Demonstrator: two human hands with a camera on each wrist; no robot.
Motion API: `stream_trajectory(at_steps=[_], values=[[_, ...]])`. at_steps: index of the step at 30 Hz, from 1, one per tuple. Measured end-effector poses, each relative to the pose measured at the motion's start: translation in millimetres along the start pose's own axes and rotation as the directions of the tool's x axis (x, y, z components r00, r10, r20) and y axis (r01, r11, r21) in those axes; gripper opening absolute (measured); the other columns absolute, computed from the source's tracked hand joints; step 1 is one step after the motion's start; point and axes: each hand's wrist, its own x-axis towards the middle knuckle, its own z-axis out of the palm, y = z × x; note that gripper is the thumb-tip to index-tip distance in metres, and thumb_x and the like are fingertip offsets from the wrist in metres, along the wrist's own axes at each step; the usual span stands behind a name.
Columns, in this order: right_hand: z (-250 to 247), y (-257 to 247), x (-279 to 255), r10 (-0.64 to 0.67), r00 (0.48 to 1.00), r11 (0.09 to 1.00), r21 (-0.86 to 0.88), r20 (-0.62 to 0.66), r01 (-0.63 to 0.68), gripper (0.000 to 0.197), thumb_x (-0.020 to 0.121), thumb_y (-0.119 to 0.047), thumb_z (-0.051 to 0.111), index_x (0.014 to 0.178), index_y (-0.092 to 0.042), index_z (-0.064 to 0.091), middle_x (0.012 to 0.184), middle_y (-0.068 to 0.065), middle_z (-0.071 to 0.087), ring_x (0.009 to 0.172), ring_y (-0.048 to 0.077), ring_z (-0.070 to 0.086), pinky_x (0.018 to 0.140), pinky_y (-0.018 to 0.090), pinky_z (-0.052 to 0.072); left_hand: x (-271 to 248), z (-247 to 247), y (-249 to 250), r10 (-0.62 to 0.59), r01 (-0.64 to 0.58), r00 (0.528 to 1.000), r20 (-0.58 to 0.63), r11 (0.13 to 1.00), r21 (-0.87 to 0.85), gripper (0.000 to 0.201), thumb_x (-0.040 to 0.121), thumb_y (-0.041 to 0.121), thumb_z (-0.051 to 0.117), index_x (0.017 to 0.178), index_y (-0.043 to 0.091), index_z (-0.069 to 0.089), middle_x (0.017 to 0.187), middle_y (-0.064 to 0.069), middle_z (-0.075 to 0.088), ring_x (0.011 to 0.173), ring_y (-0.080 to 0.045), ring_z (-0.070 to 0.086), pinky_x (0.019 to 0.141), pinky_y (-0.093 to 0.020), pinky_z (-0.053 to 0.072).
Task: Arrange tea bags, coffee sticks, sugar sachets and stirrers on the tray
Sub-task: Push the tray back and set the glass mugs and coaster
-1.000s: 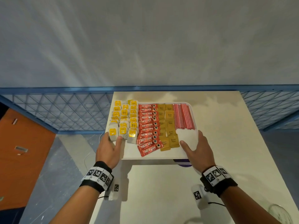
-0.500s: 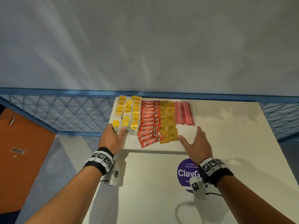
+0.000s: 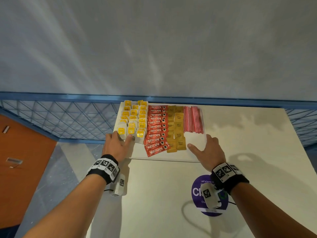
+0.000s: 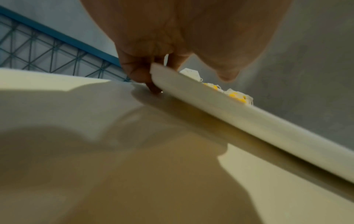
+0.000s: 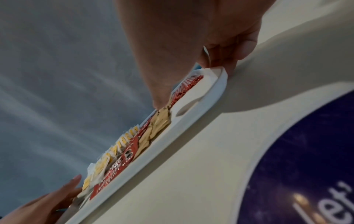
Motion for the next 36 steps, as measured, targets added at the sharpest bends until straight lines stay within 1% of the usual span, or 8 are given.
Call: stream_trajectory(at_steps=[5, 8, 10, 12, 15, 20, 28, 36], values=[[0, 2, 0, -0.014, 1.000, 1.000, 0.025, 0.019, 0.014, 0.084, 0.077, -0.080, 0.057, 0.134, -0.020, 0.044, 0.123, 0.005, 0.050, 0.107, 0.024, 0.059, 0.089, 0.046, 0.057, -5, -2, 5, 0.028, -0.028, 1.000, 0.010, 1.000, 0.012, 0.055, 0.084, 0.071, 0.055, 0.106, 0.021, 0.048, 0.108, 0.000, 0.041, 0.102, -0.024, 0.050, 0.087, -0.036, 0.045], [-3, 3, -3, -0.059, 0.998, 0.997, 0.048, 0.001, 0.059, 0.076, 0.077, -0.075, 0.062, 0.131, -0.024, 0.046, 0.124, 0.003, 0.052, 0.112, 0.022, 0.056, 0.092, 0.044, 0.056, -11, -2, 0, 0.086, -0.087, 0.996, 0.012, 0.995, 0.040, 0.062, 0.082, 0.070, 0.059, 0.115, 0.019, 0.047, 0.116, -0.003, 0.043, 0.117, -0.028, 0.047, 0.098, -0.043, 0.046], [-3, 6, -9, -0.104, 0.994, 0.993, 0.061, -0.019, 0.105, 0.077, 0.075, -0.072, 0.068, 0.134, -0.027, 0.046, 0.128, 0.001, 0.052, 0.117, 0.020, 0.052, 0.096, 0.043, 0.053, -16, -1, -6, 0.108, -0.111, 0.993, 0.045, 0.992, 0.065, 0.082, 0.076, 0.075, 0.061, 0.132, 0.018, 0.042, 0.133, -0.007, 0.046, 0.128, -0.029, 0.042, 0.105, -0.047, 0.044], [-1, 10, -19, -0.156, 0.987, 0.985, 0.067, -0.034, 0.158, 0.087, 0.070, -0.068, 0.076, 0.139, -0.027, 0.043, 0.132, -0.003, 0.051, 0.119, 0.020, 0.050, 0.099, 0.042, 0.049, -22, 1, -13, 0.111, -0.117, 0.990, 0.085, 0.991, 0.062, 0.109, 0.065, 0.083, 0.065, 0.147, 0.019, 0.031, 0.149, -0.005, 0.038, 0.138, -0.028, 0.035, 0.112, -0.050, 0.040], [8, 18, -33, -0.220, 0.974, 0.975, 0.018, -0.059, 0.221, 0.094, 0.064, -0.061, 0.085, 0.137, -0.019, 0.043, 0.130, -0.003, 0.051, 0.110, 0.022, 0.049, 0.095, 0.042, 0.049, -28, 7, -27, 0.127, -0.132, 0.986, 0.108, 0.990, 0.045, 0.131, 0.049, 0.085, 0.073, 0.152, 0.022, 0.023, 0.157, 0.002, 0.031, 0.140, -0.026, 0.029, 0.113, -0.052, 0.039], [16, 24, -35, -0.207, 0.975, 0.978, 0.005, -0.079, 0.208, 0.086, 0.068, -0.057, 0.085, 0.132, -0.013, 0.047, 0.127, 0.002, 0.052, 0.108, 0.027, 0.049, 0.092, 0.048, 0.050, -26, 15, -31, 0.119, -0.123, 0.989, 0.084, 0.992, 0.039, 0.125, 0.054, 0.072, 0.083, 0.152, 0.020, 0.026, 0.157, -0.001, 0.033, 0.140, -0.028, 0.028, 0.114, -0.053, 0.037], [15, 26, -30, -0.167, 0.985, 0.986, 0.020, -0.029, 0.168, 0.088, 0.071, -0.063, 0.079, 0.137, -0.015, 0.045, 0.132, 0.001, 0.050, 0.114, 0.025, 0.047, 0.099, 0.048, 0.048, -26, 11, -22, 0.115, -0.117, 0.990, 0.077, 0.993, 0.019, 0.120, 0.052, 0.068, 0.086, 0.147, 0.021, 0.031, 0.151, 0.002, 0.040, 0.137, -0.027, 0.034, 0.112, -0.050, 0.039], [8, 22, -28, -0.144, 0.990, 0.989, 0.040, -0.006, 0.144, 0.078, 0.073, -0.058, 0.081, 0.129, -0.016, 0.046, 0.127, 0.000, 0.052, 0.113, 0.024, 0.047, 0.097, 0.046, 0.050, -28, 10, -16, 0.092, -0.097, 0.992, 0.088, 0.994, 0.057, 0.123, 0.054, 0.068, 0.086, 0.150, 0.018, 0.027, 0.154, 0.001, 0.037, 0.140, -0.027, 0.031, 0.114, -0.050, 0.037]])
